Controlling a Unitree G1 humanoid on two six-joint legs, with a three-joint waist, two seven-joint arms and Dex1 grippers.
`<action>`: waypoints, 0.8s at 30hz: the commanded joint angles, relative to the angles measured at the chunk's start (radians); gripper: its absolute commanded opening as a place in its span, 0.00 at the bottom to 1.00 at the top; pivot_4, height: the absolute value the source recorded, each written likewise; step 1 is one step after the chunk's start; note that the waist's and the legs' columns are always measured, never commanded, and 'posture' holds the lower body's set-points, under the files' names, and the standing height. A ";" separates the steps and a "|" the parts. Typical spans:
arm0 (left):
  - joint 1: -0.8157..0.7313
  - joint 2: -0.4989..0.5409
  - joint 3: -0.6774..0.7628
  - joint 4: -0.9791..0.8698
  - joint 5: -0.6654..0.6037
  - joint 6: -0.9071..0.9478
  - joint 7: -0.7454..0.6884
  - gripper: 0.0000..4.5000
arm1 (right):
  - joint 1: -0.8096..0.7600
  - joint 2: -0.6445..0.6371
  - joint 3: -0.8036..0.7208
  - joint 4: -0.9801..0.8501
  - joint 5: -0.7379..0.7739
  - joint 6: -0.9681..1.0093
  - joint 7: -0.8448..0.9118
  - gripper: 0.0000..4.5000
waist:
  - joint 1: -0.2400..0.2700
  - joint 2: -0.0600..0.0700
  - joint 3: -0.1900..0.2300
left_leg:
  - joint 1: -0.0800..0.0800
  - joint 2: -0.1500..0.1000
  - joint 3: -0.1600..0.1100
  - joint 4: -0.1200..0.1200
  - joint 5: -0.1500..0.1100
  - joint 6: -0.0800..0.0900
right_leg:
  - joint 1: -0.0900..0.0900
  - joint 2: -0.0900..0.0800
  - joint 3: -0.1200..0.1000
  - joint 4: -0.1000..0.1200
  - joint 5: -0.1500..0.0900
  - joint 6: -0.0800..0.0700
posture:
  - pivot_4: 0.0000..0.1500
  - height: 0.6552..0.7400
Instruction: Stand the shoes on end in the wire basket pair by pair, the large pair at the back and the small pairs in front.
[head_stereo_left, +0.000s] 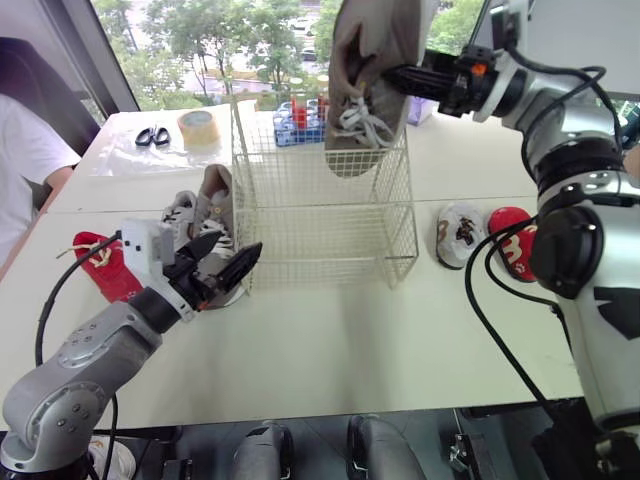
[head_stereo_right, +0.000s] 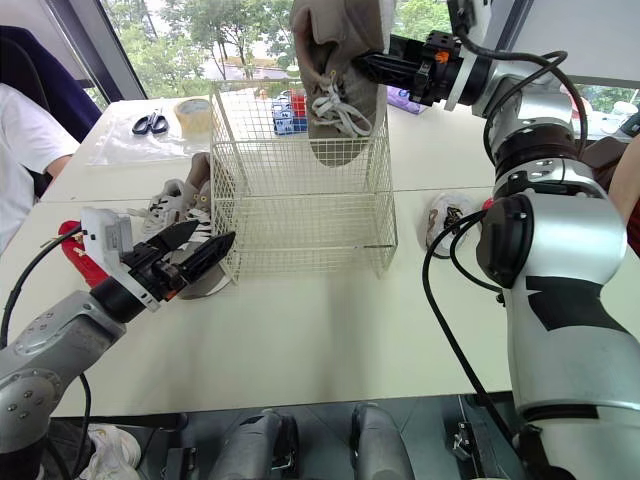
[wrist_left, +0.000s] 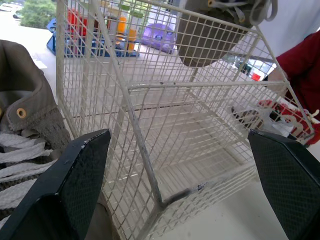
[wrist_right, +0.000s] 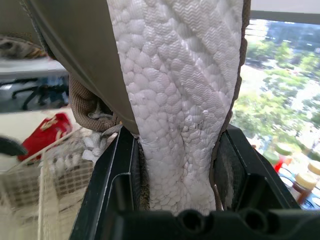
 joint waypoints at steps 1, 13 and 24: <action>-0.003 -0.002 0.009 -0.023 0.007 -0.003 0.002 1.00 | -0.071 0.012 0.000 -0.037 0.002 -0.036 0.047 0.33 | 0.001 0.000 0.000 | 0.000 0.000 0.000 0.000 0.000 0.000 | 0.000 0.000 0.000 0.000 0.000 0.000 | 1.00 1.00; 0.012 -0.005 0.003 -0.038 0.033 0.016 0.022 1.00 | -0.016 -0.015 0.039 -0.004 -0.094 -0.078 -0.143 0.88 | 0.006 0.000 0.000 | 0.000 0.000 0.000 0.000 0.000 -0.001 | 0.001 -0.001 0.000 0.000 0.000 0.000 | 1.00 1.00; -0.026 -0.002 -0.017 0.006 0.052 0.028 -0.018 1.00 | 0.037 -0.114 -0.013 -0.024 -0.063 -0.043 -0.109 0.98 | 0.003 0.000 0.000 | 0.001 0.000 0.000 0.000 0.000 -0.001 | 0.001 0.000 0.000 0.001 0.000 0.000 | 1.00 1.00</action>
